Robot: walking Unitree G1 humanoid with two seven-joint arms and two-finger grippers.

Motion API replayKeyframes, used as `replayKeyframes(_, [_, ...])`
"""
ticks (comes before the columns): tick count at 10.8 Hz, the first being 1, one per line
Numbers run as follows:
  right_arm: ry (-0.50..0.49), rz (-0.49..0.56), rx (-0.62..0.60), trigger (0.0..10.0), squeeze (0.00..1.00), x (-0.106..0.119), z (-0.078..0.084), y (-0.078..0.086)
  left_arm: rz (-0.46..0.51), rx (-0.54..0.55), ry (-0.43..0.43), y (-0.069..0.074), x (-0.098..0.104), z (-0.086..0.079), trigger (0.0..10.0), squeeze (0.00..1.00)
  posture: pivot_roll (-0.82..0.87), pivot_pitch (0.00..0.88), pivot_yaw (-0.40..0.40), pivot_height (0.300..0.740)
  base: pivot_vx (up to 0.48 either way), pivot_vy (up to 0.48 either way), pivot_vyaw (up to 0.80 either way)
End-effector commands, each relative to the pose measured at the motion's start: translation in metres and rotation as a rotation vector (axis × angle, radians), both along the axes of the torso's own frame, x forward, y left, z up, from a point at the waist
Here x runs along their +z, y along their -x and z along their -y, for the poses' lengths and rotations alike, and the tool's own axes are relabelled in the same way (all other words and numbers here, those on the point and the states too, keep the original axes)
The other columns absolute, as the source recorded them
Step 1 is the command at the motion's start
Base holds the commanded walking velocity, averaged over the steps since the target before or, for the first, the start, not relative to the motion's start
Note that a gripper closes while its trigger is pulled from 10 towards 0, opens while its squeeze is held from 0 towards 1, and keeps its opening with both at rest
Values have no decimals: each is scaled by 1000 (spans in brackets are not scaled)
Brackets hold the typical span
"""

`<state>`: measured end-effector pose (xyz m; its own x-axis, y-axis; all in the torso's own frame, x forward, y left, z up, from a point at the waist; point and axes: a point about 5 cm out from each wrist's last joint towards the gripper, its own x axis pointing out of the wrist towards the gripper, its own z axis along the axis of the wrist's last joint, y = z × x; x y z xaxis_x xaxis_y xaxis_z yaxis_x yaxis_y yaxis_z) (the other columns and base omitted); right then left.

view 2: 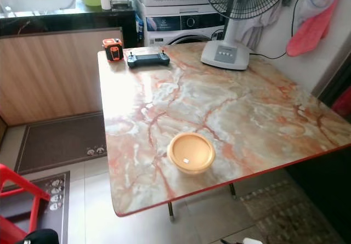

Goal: Restocking fridge

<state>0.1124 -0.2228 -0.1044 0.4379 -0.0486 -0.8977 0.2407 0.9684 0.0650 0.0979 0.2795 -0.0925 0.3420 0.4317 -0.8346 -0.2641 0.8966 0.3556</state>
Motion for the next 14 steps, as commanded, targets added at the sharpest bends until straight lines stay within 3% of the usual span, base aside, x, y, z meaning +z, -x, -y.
replayKeyframes(1, [19,1,-4,10000,0,1,6,-1,12,13,23,-3,-1,4,10000,0,86,0,-3,740,0,0,0])
replayKeyframes(4, [11,-1,-28,10000,0,1,5,0,6,30,34,1,-2,4,10000,0,94,0,-10,740,0,0,0])
replayKeyframes(9, [17,-26,6,10000,0,0,8,5,-18,47,53,11,-6,10,10000,0,93,0,-19,740,0,0,-650])
replayKeyframes(14, [20,-3,-21,10000,0,1,9,4,-6,56,68,10,-8,15,10000,0,79,0,-23,740,0,0,0])
